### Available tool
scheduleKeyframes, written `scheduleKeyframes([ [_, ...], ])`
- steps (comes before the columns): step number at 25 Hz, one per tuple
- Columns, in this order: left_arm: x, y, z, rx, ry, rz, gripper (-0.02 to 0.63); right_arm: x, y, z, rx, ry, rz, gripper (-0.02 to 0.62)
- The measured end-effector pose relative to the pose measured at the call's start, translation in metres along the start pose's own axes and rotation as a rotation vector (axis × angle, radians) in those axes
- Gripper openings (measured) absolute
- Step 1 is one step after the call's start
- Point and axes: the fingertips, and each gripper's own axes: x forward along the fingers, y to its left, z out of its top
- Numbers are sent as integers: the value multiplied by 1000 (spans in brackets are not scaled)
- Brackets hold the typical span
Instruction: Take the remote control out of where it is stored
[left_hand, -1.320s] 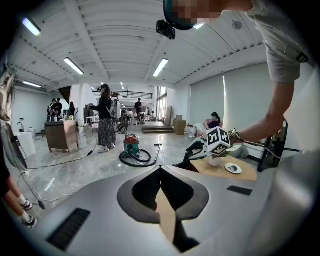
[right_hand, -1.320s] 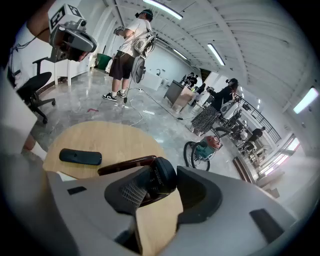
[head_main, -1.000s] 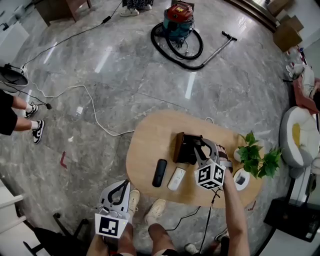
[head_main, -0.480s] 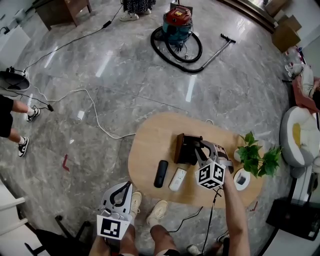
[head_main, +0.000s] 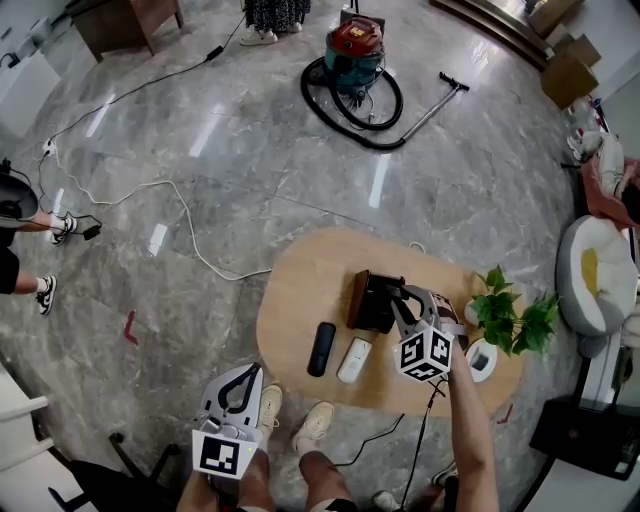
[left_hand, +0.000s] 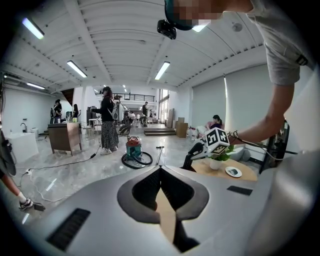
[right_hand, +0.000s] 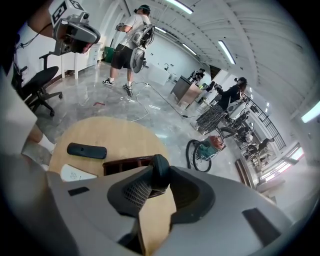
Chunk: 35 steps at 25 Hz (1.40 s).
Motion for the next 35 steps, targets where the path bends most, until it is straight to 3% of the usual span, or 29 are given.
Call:
scheduleKeyframes([
  [14, -3, -1, 26, 22, -25, -26, 5, -33, -13, 15, 5, -7, -20, 107],
  [28, -9, -11, 45, 75, -60, -88, 5, -94, -17, 20, 51, -38, -122, 106],
  [35, -15, -19, 49, 93, -75, -123, 5, -122, -14, 10, 34, 0, -172, 106],
])
